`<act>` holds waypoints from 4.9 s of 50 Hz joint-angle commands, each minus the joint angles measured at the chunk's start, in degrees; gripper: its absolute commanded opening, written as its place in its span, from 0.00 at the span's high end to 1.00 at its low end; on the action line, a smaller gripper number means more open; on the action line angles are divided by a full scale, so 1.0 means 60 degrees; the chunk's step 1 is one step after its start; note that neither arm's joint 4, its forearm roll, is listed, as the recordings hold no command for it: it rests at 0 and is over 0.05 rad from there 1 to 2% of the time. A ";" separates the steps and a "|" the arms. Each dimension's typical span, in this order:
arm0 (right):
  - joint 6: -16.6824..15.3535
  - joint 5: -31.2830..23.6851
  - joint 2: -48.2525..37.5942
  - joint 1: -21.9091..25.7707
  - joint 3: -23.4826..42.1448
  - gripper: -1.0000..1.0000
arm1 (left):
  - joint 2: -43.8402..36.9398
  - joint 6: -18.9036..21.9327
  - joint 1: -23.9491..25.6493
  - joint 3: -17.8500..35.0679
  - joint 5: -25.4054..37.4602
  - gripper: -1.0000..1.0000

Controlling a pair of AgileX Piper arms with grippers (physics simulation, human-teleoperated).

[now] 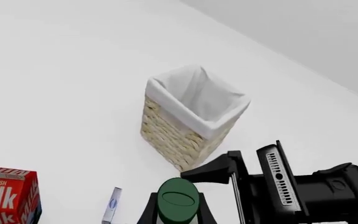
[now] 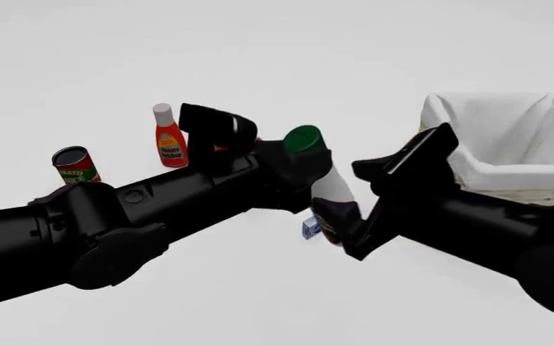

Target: Pick the salad dressing and place it in the basket.

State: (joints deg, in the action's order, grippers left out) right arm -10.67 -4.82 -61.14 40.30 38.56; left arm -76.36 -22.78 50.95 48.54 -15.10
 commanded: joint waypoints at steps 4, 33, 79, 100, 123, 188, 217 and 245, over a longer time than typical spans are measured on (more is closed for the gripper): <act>0.0114 0.0265 -0.0532 0.0041 -0.0093 0.00 | 0.0263 0.2934 0.0230 0.0206 -0.0068 1.00; -0.0192 0.0496 -0.0597 0.0084 -0.0212 1.00 | 0.0268 0.2888 0.0230 0.0199 -0.0095 1.00; 0.0060 0.1074 -0.0060 0.0323 -0.0706 1.00 | 0.5687 0.1972 -0.1079 -0.0001 0.1996 0.00; 0.0501 0.1284 0.0888 0.0117 -0.0996 1.00 | 1.1018 0.1320 -0.6229 -0.4458 0.3247 0.00; 0.0814 0.1602 0.2511 -0.1016 -0.0999 1.00 | 1.2667 -0.0241 -0.9050 -0.7095 0.3506 0.00; 0.0708 0.2249 0.2077 -0.5650 0.1926 1.00 | 1.1412 0.3436 -1.0063 -0.8091 0.2183 0.00; 0.1463 0.3327 0.0219 -0.7379 0.2015 1.00 | 1.0695 0.3246 -1.0040 -0.8090 0.1483 0.00; 0.1940 0.4576 -0.1936 -0.7925 0.2115 1.00 | 1.1338 0.3202 -0.9999 -0.8090 0.2121 0.00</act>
State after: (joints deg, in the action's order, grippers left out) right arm -0.79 19.99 -67.93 -6.28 50.62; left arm -9.47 -22.47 -8.79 0.00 -3.25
